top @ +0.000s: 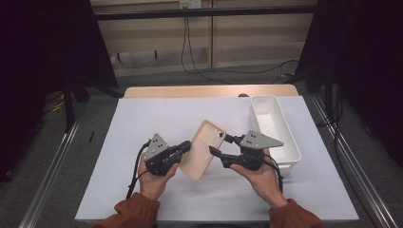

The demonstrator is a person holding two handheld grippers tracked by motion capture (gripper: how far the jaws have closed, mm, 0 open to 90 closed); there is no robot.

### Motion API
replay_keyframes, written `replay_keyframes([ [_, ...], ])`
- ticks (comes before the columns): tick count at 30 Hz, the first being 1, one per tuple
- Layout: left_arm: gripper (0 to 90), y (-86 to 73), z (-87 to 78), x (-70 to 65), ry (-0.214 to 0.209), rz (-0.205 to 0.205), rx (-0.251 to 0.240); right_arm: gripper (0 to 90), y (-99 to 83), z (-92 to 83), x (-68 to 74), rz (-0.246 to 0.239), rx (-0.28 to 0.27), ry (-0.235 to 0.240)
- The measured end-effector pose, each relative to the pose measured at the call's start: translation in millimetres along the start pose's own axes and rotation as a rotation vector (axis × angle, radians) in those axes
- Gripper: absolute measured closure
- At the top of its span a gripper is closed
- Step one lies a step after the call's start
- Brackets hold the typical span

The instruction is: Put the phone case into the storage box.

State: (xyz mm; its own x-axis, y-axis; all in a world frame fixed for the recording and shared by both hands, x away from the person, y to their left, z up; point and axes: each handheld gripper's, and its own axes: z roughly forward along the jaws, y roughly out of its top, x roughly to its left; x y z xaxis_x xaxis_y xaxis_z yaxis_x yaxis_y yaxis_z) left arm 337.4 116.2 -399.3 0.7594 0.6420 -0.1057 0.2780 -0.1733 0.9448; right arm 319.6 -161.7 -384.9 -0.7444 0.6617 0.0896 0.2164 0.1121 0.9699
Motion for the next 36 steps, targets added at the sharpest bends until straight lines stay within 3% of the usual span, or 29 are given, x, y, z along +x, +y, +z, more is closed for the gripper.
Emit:
replay_keyframes([
  [4, 87.4, 0.0, -0.5, 0.0, 0.008, 0.005, -0.002, 52.5, -0.1, 0.4, -1.4, 0.002, -0.002, -0.005],
  [19, 87.1, -2.9, 0.7, -2.5, 0.012, 0.019, 0.008, 70.4, 1.0, -0.5, -4.2, 0.011, -0.030, -0.012],
  [29, 86.4, -6.1, 3.8, -3.0, 0.011, 0.018, 0.018, 79.9, 3.5, 1.0, -3.3, 0.010, -0.054, -0.003],
  [36, 85.6, -7.6, 5.5, -1.0, -0.011, 0.001, 0.025, 80.4, 4.1, 1.5, -1.8, 0.000, -0.066, -0.012],
])
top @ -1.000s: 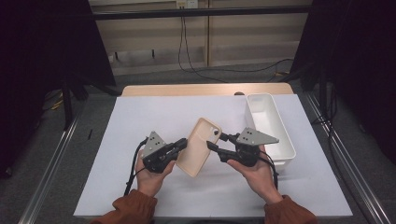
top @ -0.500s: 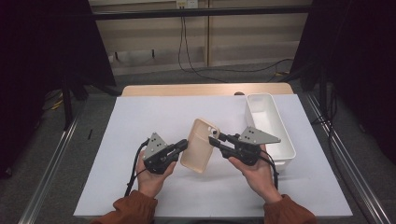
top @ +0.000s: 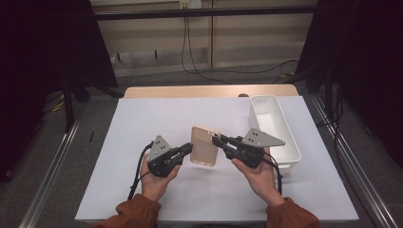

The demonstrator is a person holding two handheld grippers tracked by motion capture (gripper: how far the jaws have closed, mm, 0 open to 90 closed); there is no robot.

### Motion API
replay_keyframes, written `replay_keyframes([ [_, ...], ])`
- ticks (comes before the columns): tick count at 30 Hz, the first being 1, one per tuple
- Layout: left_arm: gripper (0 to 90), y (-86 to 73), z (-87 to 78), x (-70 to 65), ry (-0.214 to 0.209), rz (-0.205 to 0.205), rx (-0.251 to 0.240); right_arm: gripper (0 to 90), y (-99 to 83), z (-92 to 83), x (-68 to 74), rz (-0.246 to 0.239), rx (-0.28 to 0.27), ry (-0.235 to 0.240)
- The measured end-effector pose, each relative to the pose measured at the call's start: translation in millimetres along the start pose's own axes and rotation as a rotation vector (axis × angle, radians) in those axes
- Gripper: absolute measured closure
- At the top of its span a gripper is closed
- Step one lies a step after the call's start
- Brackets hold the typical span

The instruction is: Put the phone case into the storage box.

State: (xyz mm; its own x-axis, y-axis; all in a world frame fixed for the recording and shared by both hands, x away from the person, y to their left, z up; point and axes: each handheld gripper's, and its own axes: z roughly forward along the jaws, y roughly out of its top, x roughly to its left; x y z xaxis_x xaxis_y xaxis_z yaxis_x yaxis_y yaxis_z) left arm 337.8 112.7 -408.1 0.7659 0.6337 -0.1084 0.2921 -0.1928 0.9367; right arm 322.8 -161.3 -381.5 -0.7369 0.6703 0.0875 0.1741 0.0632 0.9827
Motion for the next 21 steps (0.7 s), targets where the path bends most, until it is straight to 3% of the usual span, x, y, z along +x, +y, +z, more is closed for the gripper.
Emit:
replay_keyframes([
  [5, 83.4, -1.3, 1.8, 0.4, -0.028, -0.008, 0.009, 80.6, 0.5, -0.7, -0.2, -0.008, -0.008, -0.011],
  [9, 73.7, -2.1, 3.1, -0.1, -0.038, -0.017, 0.008, 80.7, 0.9, -1.9, -1.4, -0.014, -0.017, -0.020],
  [16, 52.3, -2.1, 2.2, 4.1, -0.021, -0.041, -0.010, 80.7, -0.1, -2.5, -1.1, -0.021, -0.014, -0.007],
  [21, 32.1, -2.1, 2.1, 7.0, -0.005, -0.047, -0.018, 80.7, -0.8, -3.7, -1.7, -0.021, -0.018, 0.003],
])
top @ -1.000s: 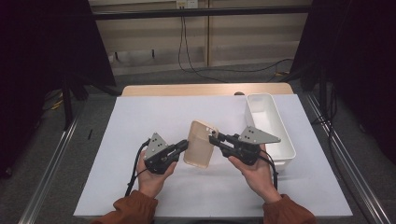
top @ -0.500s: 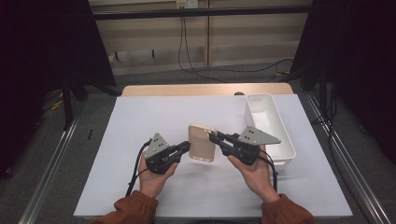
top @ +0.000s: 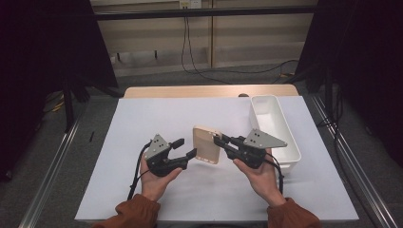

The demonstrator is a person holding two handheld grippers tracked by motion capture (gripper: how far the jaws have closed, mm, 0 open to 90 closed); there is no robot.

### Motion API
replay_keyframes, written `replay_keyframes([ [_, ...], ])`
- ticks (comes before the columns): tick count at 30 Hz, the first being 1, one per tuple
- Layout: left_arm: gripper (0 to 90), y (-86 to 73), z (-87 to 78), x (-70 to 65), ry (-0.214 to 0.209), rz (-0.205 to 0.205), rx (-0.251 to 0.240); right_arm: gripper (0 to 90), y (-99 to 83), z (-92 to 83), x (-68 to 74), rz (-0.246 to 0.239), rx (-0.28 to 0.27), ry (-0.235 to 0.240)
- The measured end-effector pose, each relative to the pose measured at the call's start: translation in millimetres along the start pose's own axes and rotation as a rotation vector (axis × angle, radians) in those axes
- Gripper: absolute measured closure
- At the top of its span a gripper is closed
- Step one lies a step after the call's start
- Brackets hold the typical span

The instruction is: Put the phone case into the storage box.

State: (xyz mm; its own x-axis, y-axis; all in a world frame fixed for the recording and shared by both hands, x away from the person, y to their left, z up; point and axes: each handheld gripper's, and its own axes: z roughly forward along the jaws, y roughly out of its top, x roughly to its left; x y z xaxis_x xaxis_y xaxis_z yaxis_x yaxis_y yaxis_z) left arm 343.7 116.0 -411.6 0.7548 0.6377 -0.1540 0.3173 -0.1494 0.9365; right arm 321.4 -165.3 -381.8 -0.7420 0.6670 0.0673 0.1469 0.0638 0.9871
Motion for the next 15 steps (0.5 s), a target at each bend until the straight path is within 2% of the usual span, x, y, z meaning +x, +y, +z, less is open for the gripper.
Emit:
replay_keyframes([
  [3, 23.9, 0.4, -0.8, 0.5, -0.003, -0.015, -0.009, 80.7, -1.4, -1.6, -1.5, -0.003, 0.005, 0.004],
  [6, 15.8, 1.1, -0.6, 1.9, 0.001, 0.005, -0.022, 80.6, -2.9, -3.5, -3.4, 0.002, 0.001, 0.000],
  [7, 12.4, 0.9, -0.5, 2.1, 0.019, 0.007, -0.027, 80.6, -3.0, -4.0, -3.8, 0.003, 0.000, -0.001],
  [10, 7.6, 1.6, -0.9, 6.8, 0.004, 0.001, -0.041, 80.6, -3.5, -4.9, -4.4, 0.006, 0.002, 0.001],
  [12, 7.3, 1.6, -1.3, 8.7, 0.048, 0.053, -0.044, 80.6, -4.0, -4.7, -5.0, 0.006, 0.000, 0.002],
  [13, 5.2, 1.3, -1.2, 10.1, 0.044, 0.050, -0.043, 80.6, -4.3, -4.4, -4.9, 0.006, 0.000, 0.002],
  [15, 3.1, 1.3, -1.6, 11.8, 0.047, 0.017, -0.030, 80.6, -4.7, -4.0, -5.0, 0.006, -0.001, 0.005],
])
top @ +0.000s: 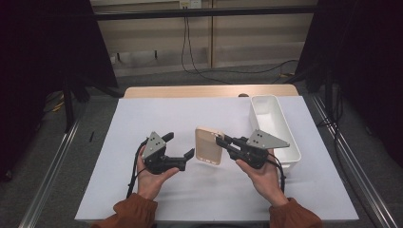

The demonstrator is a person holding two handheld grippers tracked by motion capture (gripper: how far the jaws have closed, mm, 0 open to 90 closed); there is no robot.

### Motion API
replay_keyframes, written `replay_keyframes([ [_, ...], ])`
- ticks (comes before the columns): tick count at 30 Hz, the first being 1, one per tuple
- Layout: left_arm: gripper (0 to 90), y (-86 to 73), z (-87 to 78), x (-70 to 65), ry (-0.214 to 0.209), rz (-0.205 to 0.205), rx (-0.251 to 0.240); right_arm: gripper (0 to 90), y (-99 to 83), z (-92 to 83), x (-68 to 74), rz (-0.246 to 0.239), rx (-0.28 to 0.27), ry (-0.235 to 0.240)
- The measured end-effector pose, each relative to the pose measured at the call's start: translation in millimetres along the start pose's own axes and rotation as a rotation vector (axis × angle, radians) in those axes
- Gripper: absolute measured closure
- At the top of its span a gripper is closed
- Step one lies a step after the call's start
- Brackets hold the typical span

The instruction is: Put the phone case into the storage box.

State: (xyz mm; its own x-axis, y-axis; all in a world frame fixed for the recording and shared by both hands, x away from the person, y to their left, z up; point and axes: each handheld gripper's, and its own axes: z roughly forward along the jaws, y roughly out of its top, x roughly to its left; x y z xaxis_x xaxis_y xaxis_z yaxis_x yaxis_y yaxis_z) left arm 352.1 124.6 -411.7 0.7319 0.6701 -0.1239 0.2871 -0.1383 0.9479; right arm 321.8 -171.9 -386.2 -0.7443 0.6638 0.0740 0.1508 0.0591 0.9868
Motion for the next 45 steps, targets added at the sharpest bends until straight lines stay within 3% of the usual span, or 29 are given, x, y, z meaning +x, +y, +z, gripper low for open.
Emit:
replay_keyframes([
  [3, 3.0, 0.4, -2.8, 0.0, 0.009, 0.022, 0.002, 80.6, -0.1, -0.4, -0.7, -0.002, -0.001, -0.001],
  [5, 3.0, 0.3, -5.0, 0.1, -0.007, 0.060, 0.002, 80.6, -0.4, -1.0, -1.8, -0.003, -0.001, -0.002],
  [7, 3.1, -0.1, -6.4, 0.3, 0.002, 0.063, -0.003, 80.6, -0.7, -1.8, -3.0, -0.002, 0.001, -0.005],
  [11, 4.2, -3.4, -8.5, 1.9, 0.026, 0.054, -0.008, 80.6, -0.3, -4.9, -5.4, 0.001, 0.003, -0.012],
  [13, 4.1, -4.9, -10.7, 5.2, 0.003, 0.035, -0.016, 80.6, 0.1, -6.6, -6.8, 0.002, 0.002, -0.015],
  [16, 3.8, -6.5, -14.0, 8.9, 0.035, 0.007, -0.042, 80.6, 0.4, -8.7, -8.6, 0.002, 0.003, -0.022],
  [20, 4.7, -10.1, -21.8, 15.4, 0.022, -0.039, -0.096, 80.6, 0.6, -10.8, -9.3, 0.003, 0.005, -0.025],
  [21, 4.7, -10.6, -25.1, 17.7, 0.014, -0.040, -0.097, 80.6, 0.9, -11.6, -9.6, 0.002, 0.008, -0.024],
  [23, 4.6, -12.1, -31.0, 20.0, 0.044, -0.029, -0.104, 80.5, 1.3, -13.0, -10.6, 0.002, 0.005, -0.029],
  [25, 3.9, -13.7, -36.9, 24.4, 0.028, -0.029, -0.108, 80.5, 1.4, -14.3, -11.6, 0.004, 0.004, -0.032],
  [29, 3.3, -17.5, -47.8, 30.0, 0.050, -0.026, -0.113, 80.5, 1.4, -17.4, -12.6, 0.003, 0.002, -0.038],
  [39, 3.1, -31.4, -74.4, 32.3, 0.094, 0.009, -0.102, 80.5, 1.7, -27.8, -18.4, 0.011, -0.006, -0.050],
  [42, 3.1, -34.4, -83.3, 34.5, 0.116, -0.014, -0.103, 80.5, 2.5, -30.1, -20.3, 0.017, -0.008, -0.055],
  [45, 3.3, -36.5, -92.9, 36.6, 0.132, -0.009, -0.100, 80.5, 3.3, -30.9, -21.8, 0.018, -0.014, -0.057],
])
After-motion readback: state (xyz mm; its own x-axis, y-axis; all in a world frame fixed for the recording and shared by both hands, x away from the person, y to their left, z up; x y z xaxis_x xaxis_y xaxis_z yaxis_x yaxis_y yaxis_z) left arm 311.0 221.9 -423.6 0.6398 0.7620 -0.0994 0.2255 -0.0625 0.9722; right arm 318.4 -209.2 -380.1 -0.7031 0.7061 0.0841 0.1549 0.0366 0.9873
